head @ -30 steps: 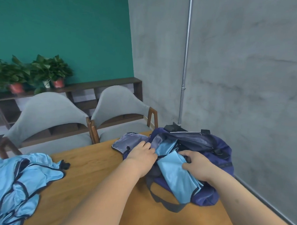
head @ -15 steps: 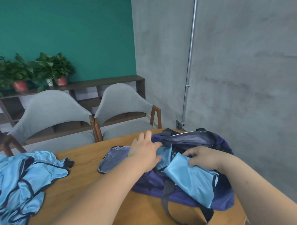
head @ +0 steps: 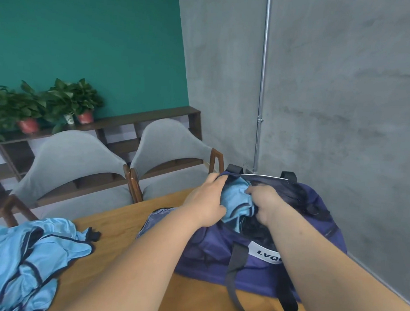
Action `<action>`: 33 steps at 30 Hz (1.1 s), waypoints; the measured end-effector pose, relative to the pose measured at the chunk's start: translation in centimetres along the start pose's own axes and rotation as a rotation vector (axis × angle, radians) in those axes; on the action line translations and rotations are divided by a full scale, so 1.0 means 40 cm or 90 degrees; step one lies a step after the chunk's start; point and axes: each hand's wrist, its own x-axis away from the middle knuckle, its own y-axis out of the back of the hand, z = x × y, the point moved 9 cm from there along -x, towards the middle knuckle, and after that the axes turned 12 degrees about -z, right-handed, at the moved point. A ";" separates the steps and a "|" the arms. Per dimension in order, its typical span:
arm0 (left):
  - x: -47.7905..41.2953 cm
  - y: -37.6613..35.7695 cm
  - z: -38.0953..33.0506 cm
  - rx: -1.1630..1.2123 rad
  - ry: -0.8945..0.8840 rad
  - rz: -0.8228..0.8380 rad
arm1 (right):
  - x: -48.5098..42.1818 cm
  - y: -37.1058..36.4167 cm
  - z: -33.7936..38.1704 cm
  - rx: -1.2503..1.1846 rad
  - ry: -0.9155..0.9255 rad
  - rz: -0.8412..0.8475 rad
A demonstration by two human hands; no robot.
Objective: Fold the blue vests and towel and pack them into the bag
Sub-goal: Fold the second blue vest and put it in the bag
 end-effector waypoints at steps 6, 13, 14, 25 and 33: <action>0.005 -0.007 0.001 -0.014 -0.037 0.019 | 0.027 -0.029 -0.088 0.379 0.163 -0.021; 0.015 -0.005 0.006 -0.005 -0.035 0.022 | 0.004 -0.083 -0.106 0.107 0.072 -0.019; 0.016 -0.005 0.004 -0.003 -0.034 0.024 | -0.006 -0.078 -0.114 0.153 0.094 -0.033; 0.026 -0.010 0.003 -0.013 -0.035 0.031 | 0.126 -0.146 -0.010 0.854 0.631 0.057; 0.032 -0.029 0.013 -0.021 -0.025 0.042 | 0.056 -0.140 -0.196 0.869 0.453 0.183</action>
